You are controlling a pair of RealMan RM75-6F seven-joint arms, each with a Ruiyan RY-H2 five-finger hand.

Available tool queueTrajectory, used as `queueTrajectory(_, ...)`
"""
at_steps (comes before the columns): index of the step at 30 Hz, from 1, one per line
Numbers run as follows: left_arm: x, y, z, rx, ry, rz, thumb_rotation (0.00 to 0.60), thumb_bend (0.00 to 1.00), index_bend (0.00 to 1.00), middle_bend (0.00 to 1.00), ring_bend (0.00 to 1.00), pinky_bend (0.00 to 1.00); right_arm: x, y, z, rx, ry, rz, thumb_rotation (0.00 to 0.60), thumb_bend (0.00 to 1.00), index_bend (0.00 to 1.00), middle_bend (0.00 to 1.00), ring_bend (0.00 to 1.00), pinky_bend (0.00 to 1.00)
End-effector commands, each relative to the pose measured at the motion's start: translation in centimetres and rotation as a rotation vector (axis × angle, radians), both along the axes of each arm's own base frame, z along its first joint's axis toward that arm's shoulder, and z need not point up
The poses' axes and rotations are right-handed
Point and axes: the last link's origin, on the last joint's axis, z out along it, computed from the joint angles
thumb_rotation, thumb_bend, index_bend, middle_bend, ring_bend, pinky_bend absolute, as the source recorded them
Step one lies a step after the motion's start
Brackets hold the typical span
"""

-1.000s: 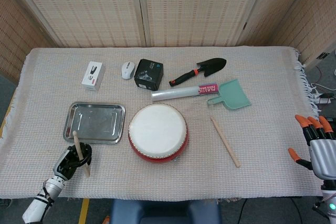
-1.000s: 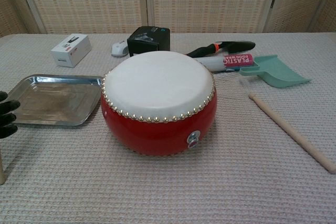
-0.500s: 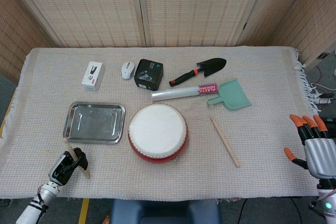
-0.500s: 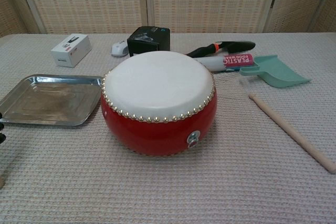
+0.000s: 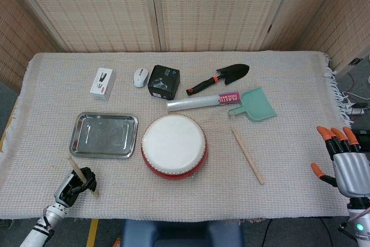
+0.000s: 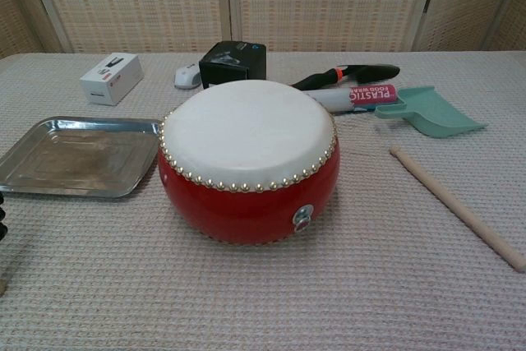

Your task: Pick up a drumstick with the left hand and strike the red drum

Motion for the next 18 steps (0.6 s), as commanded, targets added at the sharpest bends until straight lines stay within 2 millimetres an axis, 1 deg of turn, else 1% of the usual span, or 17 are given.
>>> queueTrajectory(1, -0.1, -0.1, -0.1, 0.002, 0.006, 0.0, 0.397, 0.27, 0.72, 0.77, 0.72, 0.68, 0.0, 0.0, 0.0, 0.0, 0.0, 0.001, 0.6, 0.25, 0.09, 0.13, 0.0, 0.03)
queueTrajectory(13, -0.6, -1.2, -1.3, -0.004, 0.091, -0.033, 0.404, 0.26, 0.74, 0.78, 0.72, 0.67, 0.2, 0.2, 0.0, -0.004, 0.004, -0.003, 0.6, 0.25, 0.09, 0.13, 0.0, 0.03)
queueTrajectory(18, -0.8, -1.5, -1.7, 0.003, 0.143, -0.061, 0.416, 0.26, 0.78, 0.8, 0.74, 0.67, 0.3, 0.2, 0.0, -0.004, 0.005, -0.002, 0.6, 0.25, 0.09, 0.13, 0.0, 0.03)
